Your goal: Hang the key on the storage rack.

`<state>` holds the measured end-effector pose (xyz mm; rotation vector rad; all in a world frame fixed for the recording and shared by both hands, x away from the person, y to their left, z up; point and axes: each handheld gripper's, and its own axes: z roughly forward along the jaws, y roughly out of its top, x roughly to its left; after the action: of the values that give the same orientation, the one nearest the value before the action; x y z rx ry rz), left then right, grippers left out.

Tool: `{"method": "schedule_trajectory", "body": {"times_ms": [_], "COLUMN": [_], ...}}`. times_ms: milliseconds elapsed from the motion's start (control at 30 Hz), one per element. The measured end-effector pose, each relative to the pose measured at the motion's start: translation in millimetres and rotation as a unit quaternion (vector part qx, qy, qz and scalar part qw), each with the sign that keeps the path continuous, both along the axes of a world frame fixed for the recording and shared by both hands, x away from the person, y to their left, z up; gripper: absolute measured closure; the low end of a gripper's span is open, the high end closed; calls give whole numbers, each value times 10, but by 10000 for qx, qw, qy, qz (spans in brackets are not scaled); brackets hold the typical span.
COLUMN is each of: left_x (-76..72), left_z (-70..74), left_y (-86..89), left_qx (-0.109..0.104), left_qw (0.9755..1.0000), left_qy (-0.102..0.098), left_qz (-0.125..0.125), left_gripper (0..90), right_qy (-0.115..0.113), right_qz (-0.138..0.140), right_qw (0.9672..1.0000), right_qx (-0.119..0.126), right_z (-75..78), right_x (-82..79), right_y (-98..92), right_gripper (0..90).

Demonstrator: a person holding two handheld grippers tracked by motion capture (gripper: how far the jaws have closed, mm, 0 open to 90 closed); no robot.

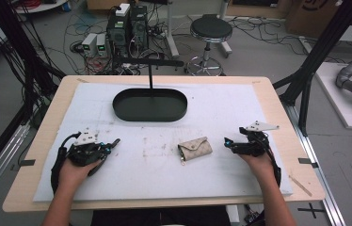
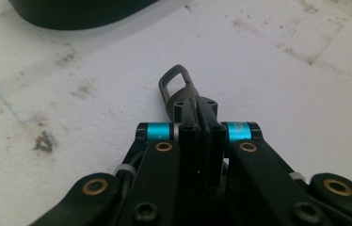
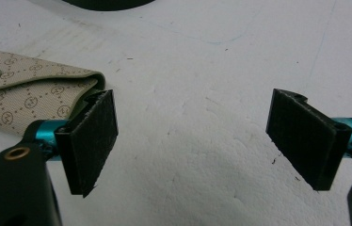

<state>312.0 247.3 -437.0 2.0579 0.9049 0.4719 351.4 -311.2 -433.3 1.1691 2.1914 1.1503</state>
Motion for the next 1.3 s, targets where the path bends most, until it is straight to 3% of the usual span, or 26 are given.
{"method": "schedule_trajectory", "body": {"times_ms": [167,300,467,800,1000,1067,1300], "left_x": [-35,-57,-6,254,449,554,780], "left_z": [93,212,359,569,781,893,1062], "left_y": [48,57,10,-144,-227,-265,-349], "left_qx": [-225,-500,-676,-888,-948,-945,-836], "left_qw": [9996,9980,9959,9931,9914,9909,9912], "left_qy": [-183,-392,-598,-761,-898,-953,-1021], "left_qz": [58,0,-66,-136,-104,-91,-67], "left_gripper": [879,880,880,880,879,879,879], "right_qy": [-17,-12,-37,-22,-10,3,-15], "right_qz": [-14,0,-1,10,27,26,49], "right_qw": [10000,10000,10000,10000,10000,10000,10000], "right_qx": [13,-4,31,47,66,74,68], "right_z": [3,4,9,5,-1,-3,-3], "right_x": [-3,-4,-6,1,6,9,12], "right_y": [-4,4,17,18,26,32,26], "right_gripper": [175,175,174,174,174,174,174]}}
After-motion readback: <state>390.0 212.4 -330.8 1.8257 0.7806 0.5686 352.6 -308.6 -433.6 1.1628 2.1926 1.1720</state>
